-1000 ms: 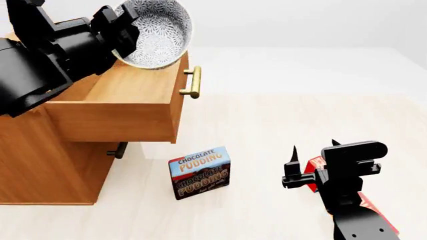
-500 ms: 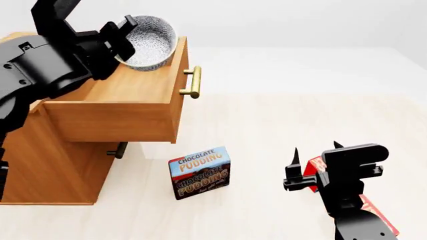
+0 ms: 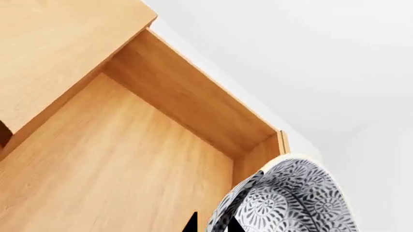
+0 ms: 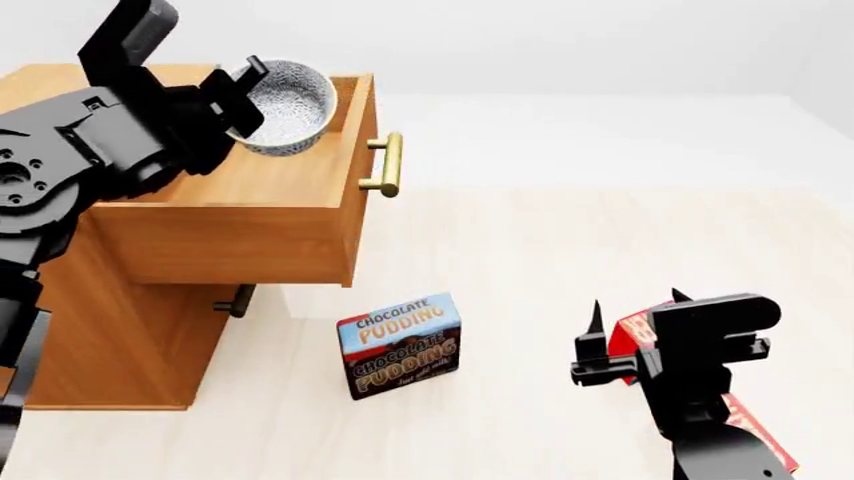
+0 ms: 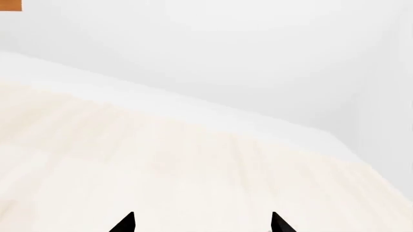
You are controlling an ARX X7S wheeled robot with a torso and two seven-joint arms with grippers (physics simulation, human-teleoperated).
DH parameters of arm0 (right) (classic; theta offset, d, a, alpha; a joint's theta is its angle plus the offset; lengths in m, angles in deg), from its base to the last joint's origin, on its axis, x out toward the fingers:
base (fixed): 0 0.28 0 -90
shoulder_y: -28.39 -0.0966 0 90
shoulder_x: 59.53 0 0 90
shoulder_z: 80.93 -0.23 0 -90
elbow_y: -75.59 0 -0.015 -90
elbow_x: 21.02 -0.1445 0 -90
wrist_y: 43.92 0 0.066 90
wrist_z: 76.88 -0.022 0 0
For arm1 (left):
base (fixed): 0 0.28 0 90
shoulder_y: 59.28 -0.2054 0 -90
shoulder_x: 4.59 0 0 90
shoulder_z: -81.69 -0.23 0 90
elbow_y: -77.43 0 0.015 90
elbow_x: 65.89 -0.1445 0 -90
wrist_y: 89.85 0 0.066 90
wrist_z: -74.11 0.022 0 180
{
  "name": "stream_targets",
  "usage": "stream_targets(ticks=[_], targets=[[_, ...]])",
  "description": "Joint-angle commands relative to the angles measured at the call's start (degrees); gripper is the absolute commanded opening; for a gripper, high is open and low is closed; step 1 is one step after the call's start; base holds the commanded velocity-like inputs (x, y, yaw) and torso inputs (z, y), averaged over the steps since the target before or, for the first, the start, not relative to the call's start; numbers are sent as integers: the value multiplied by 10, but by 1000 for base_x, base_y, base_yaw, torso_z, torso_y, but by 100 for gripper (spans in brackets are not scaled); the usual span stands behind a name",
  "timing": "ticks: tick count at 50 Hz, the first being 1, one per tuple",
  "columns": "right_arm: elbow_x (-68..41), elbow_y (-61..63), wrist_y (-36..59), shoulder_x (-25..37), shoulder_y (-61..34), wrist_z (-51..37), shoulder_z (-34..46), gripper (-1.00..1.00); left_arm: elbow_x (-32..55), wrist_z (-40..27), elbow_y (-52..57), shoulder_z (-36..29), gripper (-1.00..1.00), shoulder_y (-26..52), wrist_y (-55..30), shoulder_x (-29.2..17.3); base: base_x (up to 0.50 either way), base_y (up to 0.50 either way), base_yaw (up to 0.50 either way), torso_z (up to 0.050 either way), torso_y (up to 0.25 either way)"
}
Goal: Put the bowl in the top drawer of the cabinet.
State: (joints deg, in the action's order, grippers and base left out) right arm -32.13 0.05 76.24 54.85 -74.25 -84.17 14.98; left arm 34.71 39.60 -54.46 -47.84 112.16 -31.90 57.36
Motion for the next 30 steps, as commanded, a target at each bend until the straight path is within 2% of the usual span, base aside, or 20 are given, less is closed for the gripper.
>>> stream_targets(ticks=[1,18,30], targets=[[-2,-2,-4,1,5,-1,-2,100,-18,23,-59,-10,-100,12,9,20,0,0,0,0,10],[-5,-19,-20,5,15,0,-8,100,-49,50,-184,-36,-100,37,23,69,0,0,0,0,0],[-8,-29,-27,6,17,0,-12,100,-78,98,-316,-59,-100,82,36,116,0,0,0,0,1]])
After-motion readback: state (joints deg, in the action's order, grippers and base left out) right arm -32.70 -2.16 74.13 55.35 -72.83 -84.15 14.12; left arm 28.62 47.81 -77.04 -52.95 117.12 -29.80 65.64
